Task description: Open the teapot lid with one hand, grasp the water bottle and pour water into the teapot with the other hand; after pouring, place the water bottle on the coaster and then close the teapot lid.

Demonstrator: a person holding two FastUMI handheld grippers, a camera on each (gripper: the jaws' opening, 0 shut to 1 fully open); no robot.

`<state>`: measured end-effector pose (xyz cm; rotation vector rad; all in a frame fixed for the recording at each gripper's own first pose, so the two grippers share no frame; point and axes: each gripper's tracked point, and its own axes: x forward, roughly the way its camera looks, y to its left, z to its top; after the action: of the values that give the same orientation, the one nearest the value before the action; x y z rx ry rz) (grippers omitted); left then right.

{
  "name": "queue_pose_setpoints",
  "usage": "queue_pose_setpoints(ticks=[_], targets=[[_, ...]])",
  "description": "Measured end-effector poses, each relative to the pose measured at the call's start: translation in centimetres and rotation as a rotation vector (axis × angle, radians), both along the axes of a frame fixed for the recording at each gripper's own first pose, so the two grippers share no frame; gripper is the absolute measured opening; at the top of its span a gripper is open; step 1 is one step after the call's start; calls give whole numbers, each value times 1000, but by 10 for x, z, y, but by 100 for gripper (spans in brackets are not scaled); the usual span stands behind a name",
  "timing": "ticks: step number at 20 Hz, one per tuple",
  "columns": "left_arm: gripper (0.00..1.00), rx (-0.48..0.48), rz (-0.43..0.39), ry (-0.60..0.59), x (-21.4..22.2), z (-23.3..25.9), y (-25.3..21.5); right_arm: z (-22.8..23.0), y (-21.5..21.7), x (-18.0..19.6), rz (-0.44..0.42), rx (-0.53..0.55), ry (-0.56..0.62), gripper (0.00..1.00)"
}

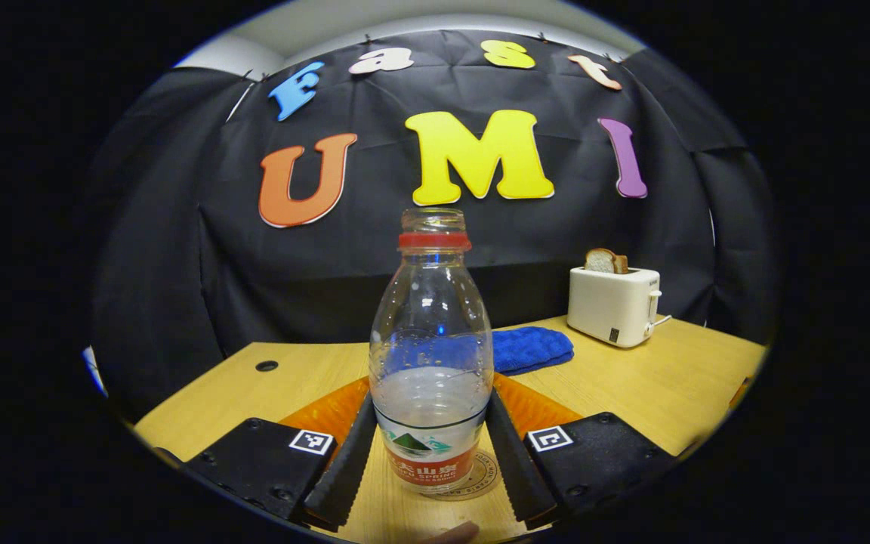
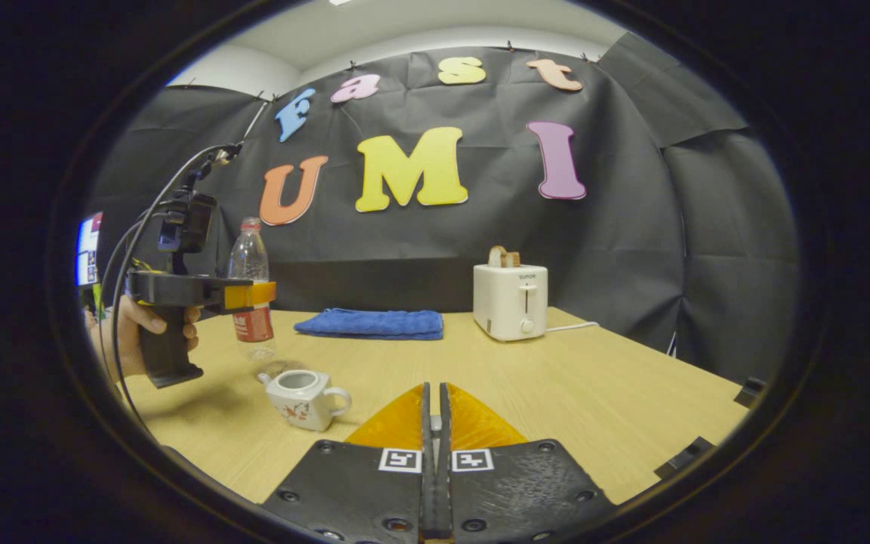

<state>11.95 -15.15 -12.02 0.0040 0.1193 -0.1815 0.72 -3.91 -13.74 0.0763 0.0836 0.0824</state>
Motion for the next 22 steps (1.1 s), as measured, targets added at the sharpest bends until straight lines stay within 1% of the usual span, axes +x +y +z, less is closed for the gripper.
queue_pose_setpoints(ticks=[2, 4, 10, 17, 22], targets=[[79, -62, -10, 11, 5, -6, -1, -3, 2, 2, 4, -2, 7, 0], [79, -74, -26, 10, 5, -5, -6, -3, 3, 2, 5, -7, 9, 0], [80, -9, -52, 6, 6, -16, -11, -7, 8, 1, 11, -22, 15, 0], [81, 4, -81, 30, 9, -27, -25, -8, 7, 2, 8, -25, 18, 0], [82, 26, -79, 32, 9, -29, -23, -6, 6, 1, 8, -23, 16, 0]])
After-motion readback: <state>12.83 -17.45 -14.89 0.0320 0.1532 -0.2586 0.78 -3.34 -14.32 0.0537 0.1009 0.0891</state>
